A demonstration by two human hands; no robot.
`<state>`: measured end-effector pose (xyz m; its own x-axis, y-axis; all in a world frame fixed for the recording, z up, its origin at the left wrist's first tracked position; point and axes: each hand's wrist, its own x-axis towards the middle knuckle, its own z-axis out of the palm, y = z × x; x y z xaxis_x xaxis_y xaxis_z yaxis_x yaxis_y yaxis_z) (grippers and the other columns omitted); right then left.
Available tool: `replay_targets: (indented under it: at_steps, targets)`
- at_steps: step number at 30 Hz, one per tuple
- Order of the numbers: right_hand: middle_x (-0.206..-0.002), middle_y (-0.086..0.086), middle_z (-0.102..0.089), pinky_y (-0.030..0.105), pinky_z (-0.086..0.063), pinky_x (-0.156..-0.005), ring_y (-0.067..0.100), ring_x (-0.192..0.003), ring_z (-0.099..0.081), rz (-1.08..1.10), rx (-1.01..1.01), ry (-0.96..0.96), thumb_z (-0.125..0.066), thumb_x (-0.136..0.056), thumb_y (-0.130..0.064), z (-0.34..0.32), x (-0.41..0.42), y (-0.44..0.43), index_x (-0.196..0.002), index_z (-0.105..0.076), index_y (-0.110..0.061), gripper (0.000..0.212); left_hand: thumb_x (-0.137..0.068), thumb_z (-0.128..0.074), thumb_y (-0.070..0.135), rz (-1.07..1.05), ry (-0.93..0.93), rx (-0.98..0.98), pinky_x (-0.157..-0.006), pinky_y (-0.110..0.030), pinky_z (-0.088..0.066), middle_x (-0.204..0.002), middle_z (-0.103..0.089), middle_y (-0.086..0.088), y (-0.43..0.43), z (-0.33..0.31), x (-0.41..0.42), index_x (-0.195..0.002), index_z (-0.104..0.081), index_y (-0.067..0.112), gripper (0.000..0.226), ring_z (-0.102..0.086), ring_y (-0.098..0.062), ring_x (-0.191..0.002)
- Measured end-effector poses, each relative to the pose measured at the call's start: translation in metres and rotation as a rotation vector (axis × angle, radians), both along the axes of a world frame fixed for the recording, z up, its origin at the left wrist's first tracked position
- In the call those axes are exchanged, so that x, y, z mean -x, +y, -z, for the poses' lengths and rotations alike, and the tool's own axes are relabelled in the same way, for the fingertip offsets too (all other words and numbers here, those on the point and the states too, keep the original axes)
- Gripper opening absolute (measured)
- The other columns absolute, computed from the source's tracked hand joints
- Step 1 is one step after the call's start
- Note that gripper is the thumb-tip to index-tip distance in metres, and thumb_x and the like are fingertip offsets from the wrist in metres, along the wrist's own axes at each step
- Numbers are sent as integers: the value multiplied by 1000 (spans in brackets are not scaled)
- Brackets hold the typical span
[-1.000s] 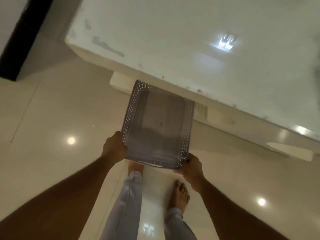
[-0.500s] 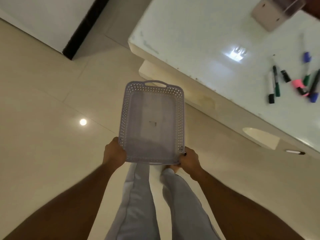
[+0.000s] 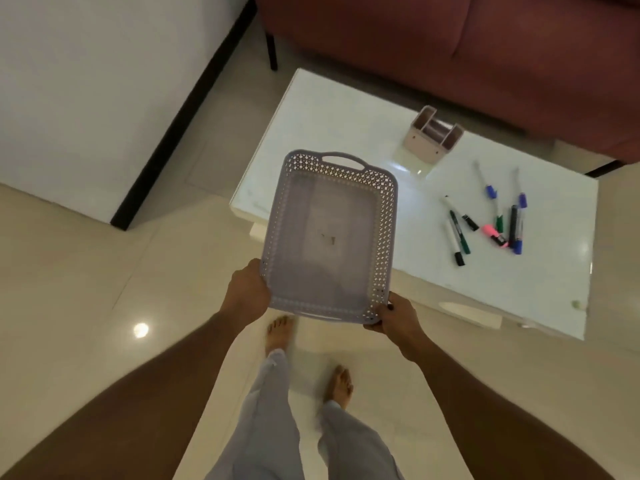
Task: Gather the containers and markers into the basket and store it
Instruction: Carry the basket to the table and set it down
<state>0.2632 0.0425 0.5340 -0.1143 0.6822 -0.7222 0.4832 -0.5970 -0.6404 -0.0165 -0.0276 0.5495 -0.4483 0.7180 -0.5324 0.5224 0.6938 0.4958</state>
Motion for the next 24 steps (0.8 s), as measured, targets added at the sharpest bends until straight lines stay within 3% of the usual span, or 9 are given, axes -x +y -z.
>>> replay_targets:
  at_steps: [3, 8, 12, 16, 21, 24]
  targets:
    - [-97, 14, -73, 39, -62, -69, 27, -77, -74, 75, -35, 11, -50, -97, -5, 17, 23, 62, -116, -66, -3, 25, -90, -43, 3, 49, 26, -33, -69, -33, -41, -107, -65, -22, 80, 14, 28, -113, -54, 3, 26, -59, -37, -89]
    - [-100, 14, -74, 48, -61, -80, 30, -76, -75, 187, 0, 58, -56, -93, -4, 60, 65, 161, -120, -65, -6, 28, -89, -46, 4, 110, 82, -77, -66, -33, -41, -102, -65, -21, 195, 48, 72, -103, -55, 5, 16, -59, -36, -84]
    - [-108, 14, -70, 42, -62, -75, 27, -75, -74, 251, 11, 82, -54, -91, 2, 91, 99, 218, -125, -62, -8, 36, -89, -48, 5, 121, 135, -86, -68, -35, -43, -105, -64, -22, 256, 80, 102, -105, -55, 4, 18, -56, -35, -83]
    - [-111, 15, -68, 34, -62, -66, 26, -76, -73, 297, 11, 74, -52, -94, -1, 116, 124, 240, -125, -61, -8, 33, -89, -48, 4, 120, 170, -88, -80, -42, -48, -110, -64, -24, 290, 110, 121, -109, -59, 1, 23, -59, -43, -99]
    - [-110, 10, -69, 34, -62, -70, 30, -93, -71, 333, 23, 54, -52, -92, -3, 136, 129, 237, -122, -62, -17, 35, -91, -49, 5, 103, 147, -58, -82, -39, -50, -113, -66, -19, 294, 137, 123, -113, -62, 4, 26, -61, -41, -101]
    - [-111, 9, -68, 36, -63, -70, 28, -91, -71, 351, 24, 41, -53, -92, -5, 140, 133, 236, -122, -61, -17, 34, -92, -46, 5, 37, 105, -72, -80, -46, -57, -107, -68, -18, 284, 149, 120, -115, -61, 7, 28, -64, -40, -93]
